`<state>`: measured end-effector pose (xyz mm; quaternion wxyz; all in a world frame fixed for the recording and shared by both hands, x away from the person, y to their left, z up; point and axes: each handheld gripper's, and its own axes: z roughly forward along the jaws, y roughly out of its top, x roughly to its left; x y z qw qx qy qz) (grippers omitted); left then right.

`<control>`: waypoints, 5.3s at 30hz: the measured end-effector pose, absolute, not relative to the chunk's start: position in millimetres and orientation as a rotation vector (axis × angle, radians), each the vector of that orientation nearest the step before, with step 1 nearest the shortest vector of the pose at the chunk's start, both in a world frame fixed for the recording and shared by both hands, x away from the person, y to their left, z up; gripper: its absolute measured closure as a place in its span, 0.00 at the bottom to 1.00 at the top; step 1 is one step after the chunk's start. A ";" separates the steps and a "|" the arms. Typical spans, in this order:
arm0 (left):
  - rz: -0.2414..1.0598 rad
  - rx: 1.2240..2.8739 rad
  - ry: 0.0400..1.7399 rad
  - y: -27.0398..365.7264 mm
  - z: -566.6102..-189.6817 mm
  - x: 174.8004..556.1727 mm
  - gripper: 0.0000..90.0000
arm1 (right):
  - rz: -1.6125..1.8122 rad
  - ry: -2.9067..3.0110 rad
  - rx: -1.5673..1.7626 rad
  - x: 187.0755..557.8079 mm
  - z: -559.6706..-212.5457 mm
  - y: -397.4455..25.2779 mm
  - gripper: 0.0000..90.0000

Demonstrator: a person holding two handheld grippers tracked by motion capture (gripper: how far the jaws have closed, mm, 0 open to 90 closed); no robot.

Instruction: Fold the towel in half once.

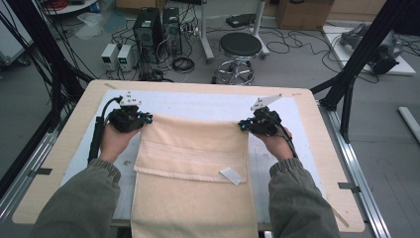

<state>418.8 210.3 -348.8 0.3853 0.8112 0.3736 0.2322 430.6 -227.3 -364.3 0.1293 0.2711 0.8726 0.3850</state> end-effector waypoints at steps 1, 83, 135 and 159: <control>0.604 2.064 0.949 208.5 -343.3 423.3 0.93 | 1.116 2.525 0.804 434.7 -358.0 -228.0 0.94; 0.445 2.169 0.735 216.3 -418.2 323.1 0.94 | 1.192 2.682 0.672 350.4 -422.7 -226.6 0.93; 0.522 2.009 0.901 233.6 -409.9 359.5 0.47 | 1.206 2.571 0.769 393.2 -399.4 -226.6 0.40; 0.459 2.110 0.943 217.9 -405.5 416.9 0.93 | 1.114 2.688 0.765 432.8 -415.5 -219.8 0.92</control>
